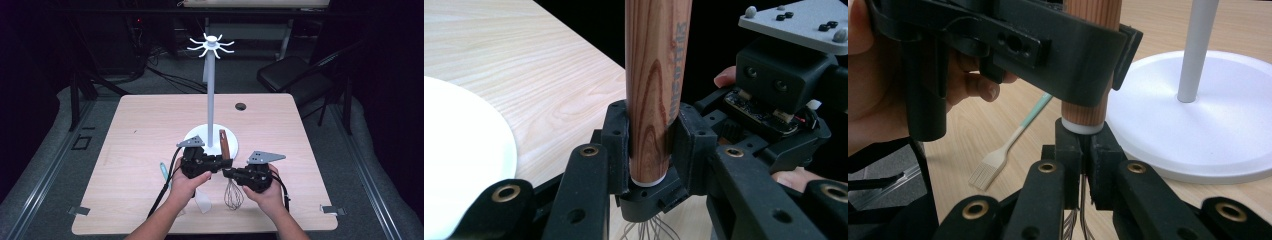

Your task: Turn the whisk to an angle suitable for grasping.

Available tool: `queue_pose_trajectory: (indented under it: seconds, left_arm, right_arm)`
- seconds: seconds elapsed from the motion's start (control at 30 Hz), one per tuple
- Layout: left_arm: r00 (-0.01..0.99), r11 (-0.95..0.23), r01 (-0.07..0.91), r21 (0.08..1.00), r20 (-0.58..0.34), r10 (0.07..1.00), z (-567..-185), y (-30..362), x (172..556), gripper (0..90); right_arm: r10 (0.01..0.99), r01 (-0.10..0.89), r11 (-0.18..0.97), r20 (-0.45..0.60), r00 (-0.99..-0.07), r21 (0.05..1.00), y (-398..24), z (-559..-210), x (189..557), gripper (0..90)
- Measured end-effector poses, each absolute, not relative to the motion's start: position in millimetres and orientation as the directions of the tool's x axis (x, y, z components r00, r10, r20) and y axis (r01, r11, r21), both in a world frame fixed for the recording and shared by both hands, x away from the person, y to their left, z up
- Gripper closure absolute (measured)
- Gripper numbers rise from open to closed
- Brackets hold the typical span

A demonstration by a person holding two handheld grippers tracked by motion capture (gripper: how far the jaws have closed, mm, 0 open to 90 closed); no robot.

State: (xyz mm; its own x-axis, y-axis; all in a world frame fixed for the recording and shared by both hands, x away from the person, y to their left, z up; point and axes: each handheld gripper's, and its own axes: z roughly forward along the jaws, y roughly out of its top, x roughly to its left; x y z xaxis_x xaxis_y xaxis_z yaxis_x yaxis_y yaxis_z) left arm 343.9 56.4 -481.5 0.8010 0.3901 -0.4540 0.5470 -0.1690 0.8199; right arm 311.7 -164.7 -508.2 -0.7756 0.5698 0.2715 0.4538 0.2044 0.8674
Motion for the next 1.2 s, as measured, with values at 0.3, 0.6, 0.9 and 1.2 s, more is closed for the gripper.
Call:
queue_pose_trajectory:
  seconds: [0.3,0.6,0.9,1.2]
  left_arm:
    - [0.792,-0.183,0.557,0.81,-0.451,0.412,-476,57,345,70.9]
    - [0.779,-0.174,0.544,0.821,-0.416,0.469,-464,70,347,70.9]
    - [0.765,-0.184,0.506,0.843,-0.34,0.547,-434,84,346,70.9]
    - [0.745,-0.212,0.473,0.855,-0.26,0.615,-399,90,346,70.9]
  right_arm:
    - [0.563,0.457,0.182,0.289,-0.774,0.87,-168,-507,311,79.4]
    - [0.587,0.457,0.167,0.284,-0.758,0.874,-180,-504,310,74.9]
    - [0.673,0.487,0.164,0.263,-0.691,0.858,-195,-512,315,73.0]
    - [0.728,0.526,0.182,0.245,-0.64,0.831,-200,-522,319,69.5]
